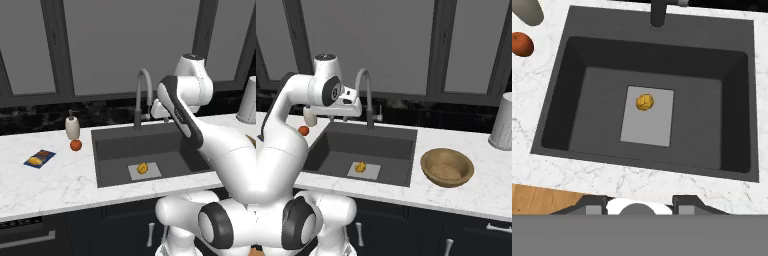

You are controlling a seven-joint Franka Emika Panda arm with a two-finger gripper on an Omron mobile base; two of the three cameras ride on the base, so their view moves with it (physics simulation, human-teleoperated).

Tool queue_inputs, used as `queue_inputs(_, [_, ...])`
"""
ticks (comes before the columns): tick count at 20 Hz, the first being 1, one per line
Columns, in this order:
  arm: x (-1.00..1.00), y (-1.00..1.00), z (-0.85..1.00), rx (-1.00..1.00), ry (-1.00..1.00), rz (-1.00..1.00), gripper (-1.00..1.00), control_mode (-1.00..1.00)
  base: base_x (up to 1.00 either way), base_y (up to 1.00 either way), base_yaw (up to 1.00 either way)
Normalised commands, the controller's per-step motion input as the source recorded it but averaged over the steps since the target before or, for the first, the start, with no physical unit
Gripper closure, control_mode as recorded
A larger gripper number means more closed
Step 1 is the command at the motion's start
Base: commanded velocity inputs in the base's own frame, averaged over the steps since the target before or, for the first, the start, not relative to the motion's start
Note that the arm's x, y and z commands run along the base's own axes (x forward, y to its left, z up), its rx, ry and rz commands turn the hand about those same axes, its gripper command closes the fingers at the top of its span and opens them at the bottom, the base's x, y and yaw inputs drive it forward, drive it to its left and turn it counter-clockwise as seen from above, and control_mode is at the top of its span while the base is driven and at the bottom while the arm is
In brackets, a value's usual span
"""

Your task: Pick the squash from the sink and place it in the bowl. Then pick the bowl and place it in the microwave. Then close the microwave door and press the start button.

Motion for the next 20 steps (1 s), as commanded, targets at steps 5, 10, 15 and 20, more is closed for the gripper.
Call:
queue_inputs(5, [-0.06, -0.2, -0.12, 0.0, 0.0, 0.0, -1.0, -1.0, 0.0, 0.0, 0.0])
queue_inputs(10, [-0.57, -0.41, -0.74, 0.15, -0.05, 0.01, -1.0, -1.0, 0.0, 0.0, 0.0])
queue_inputs(15, [-0.05, -0.49, -0.8, 0.3, -0.11, 0.17, -1.0, -1.0, 0.0, 0.0, 0.0])
queue_inputs(20, [0.37, -0.08, -0.53, 0.13, -0.04, 0.15, -1.0, -1.0, 0.0, 0.0, 0.0])
